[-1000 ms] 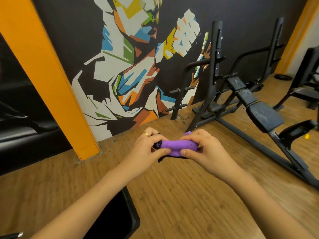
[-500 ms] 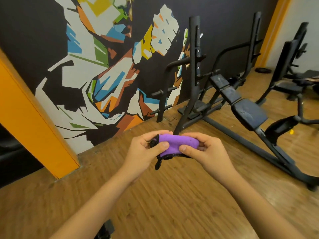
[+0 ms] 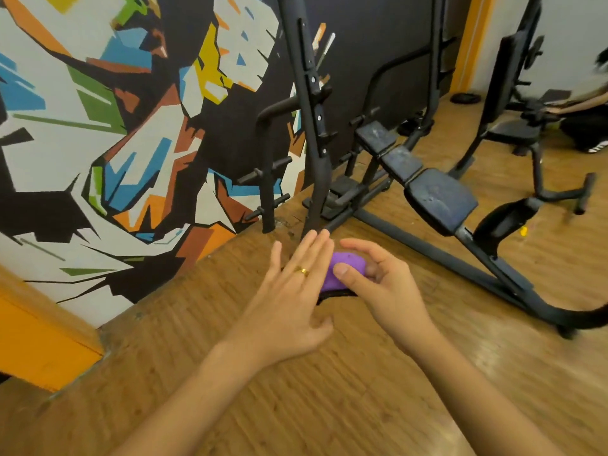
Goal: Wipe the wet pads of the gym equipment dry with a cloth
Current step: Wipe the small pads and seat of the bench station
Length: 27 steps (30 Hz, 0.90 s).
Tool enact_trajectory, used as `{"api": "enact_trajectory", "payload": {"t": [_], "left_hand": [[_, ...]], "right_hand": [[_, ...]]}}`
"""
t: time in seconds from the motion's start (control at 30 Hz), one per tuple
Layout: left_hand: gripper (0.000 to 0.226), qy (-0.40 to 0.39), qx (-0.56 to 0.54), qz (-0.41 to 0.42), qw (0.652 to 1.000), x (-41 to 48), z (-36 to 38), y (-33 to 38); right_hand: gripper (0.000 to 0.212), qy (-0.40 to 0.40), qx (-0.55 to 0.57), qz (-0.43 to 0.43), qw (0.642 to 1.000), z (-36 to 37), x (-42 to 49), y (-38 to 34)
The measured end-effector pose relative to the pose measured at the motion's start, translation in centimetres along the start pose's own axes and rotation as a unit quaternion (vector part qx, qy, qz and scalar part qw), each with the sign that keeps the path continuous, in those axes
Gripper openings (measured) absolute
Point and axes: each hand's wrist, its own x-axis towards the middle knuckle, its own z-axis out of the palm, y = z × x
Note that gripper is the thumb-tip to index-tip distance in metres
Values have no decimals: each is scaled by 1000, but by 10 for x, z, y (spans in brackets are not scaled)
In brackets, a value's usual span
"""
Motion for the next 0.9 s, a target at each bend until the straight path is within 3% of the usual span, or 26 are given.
{"api": "enact_trajectory", "payload": {"t": [0.13, 0.2, 0.27, 0.4, 0.5, 0.6, 0.9], "left_hand": [[94, 33, 69, -39, 996, 73, 47, -2], [95, 48, 74, -37, 995, 111, 66, -5], [102, 53, 90, -41, 994, 149, 81, -6], [115, 18, 131, -85, 988, 217, 108, -7], [115, -17, 149, -99, 984, 263, 130, -10], [116, -43, 170, -94, 980, 317, 152, -19], [111, -85, 176, -83, 977, 494, 239, -81]], "right_hand": [[40, -86, 8, 39, 995, -58, 58, 18], [40, -146, -45, 28, 988, -93, 88, 26], [45, -160, -167, -19, 973, -131, 120, 35], [52, -86, -505, -120, 851, -199, 179, 61], [54, -66, -588, -127, 796, -234, 211, 88], [57, -61, -613, -104, 781, -262, 245, 113], [60, -56, -596, -49, 799, -327, 391, 187]]}}
